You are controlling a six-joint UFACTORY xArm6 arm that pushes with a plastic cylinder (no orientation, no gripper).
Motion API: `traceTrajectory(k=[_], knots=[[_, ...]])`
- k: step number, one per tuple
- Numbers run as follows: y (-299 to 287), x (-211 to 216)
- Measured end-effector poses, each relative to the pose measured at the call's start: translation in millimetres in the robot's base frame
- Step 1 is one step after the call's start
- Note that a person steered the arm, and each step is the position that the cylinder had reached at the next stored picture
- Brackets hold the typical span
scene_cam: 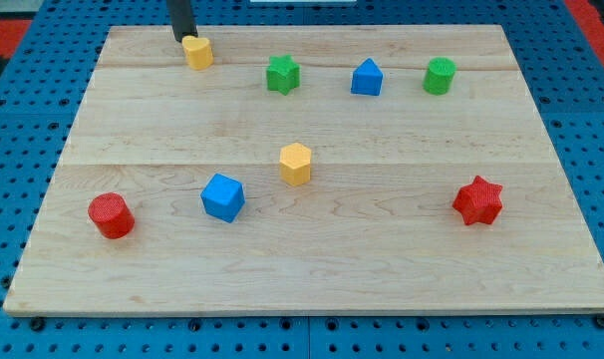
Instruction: Slide yellow heart to yellow hexagon
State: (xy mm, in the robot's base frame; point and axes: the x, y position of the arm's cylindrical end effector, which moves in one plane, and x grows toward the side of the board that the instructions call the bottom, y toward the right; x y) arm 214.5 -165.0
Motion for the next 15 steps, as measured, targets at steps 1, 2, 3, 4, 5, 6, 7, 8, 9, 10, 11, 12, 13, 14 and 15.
traceTrajectory(k=[1,2,3,4,5,6,7,8,9,10,11,12,13,14,15], knots=[[6,0],[13,0],[13,0],[13,15],[13,42],[13,57],[13,57],[15,57],[15,57],[20,66],[25,75],[32,87],[39,107],[45,133],[50,163]])
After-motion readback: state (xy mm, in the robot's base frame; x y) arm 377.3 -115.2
